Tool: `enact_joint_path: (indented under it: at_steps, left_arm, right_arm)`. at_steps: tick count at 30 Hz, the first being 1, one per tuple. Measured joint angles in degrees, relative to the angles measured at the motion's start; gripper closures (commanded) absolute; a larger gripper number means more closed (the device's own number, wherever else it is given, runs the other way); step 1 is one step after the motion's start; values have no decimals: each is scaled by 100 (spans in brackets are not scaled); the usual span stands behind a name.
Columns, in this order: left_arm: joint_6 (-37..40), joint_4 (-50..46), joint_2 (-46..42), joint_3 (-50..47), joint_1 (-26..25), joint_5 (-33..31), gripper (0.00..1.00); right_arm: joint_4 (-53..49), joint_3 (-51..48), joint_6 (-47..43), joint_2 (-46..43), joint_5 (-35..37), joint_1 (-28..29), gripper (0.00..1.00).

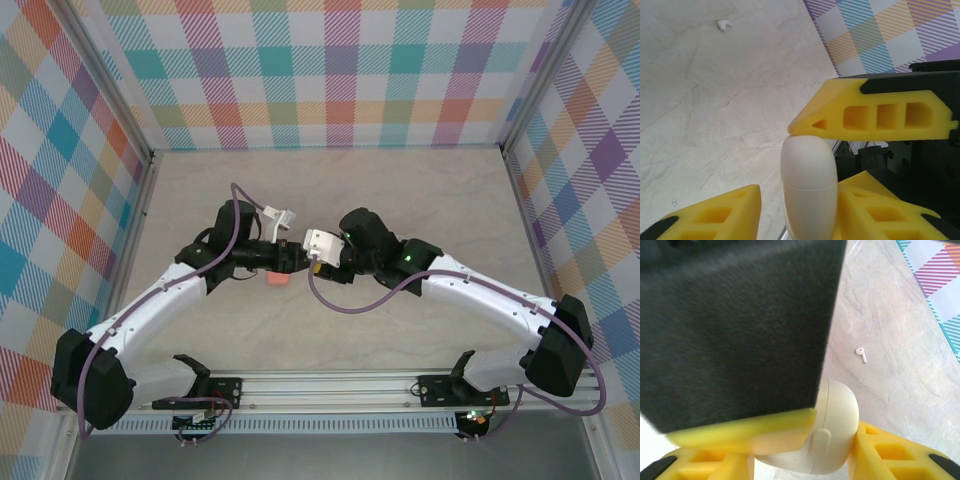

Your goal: Insert wireless bluetooth earbuds into charging case

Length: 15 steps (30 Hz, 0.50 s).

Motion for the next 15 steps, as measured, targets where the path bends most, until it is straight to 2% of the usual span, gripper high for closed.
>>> enact_joint_path:
  at_steps: [5,7,12,15]
  left_arm:
    - [-13,39,28,9,-22,66,86]
    - [2,37,28,17,-22,42,92]
    - [59,37,28,26,-22,-96,99]
    - [66,68,26,24,-20,-295,100]
  right_arm:
    - [0,-42,-42,0,52,0,55]
    - [0,-42,-35,0,96,0,52]
    - [7,-42,96,-20,133,0,32]
    - [17,-42,313,-162,83,-39,28]
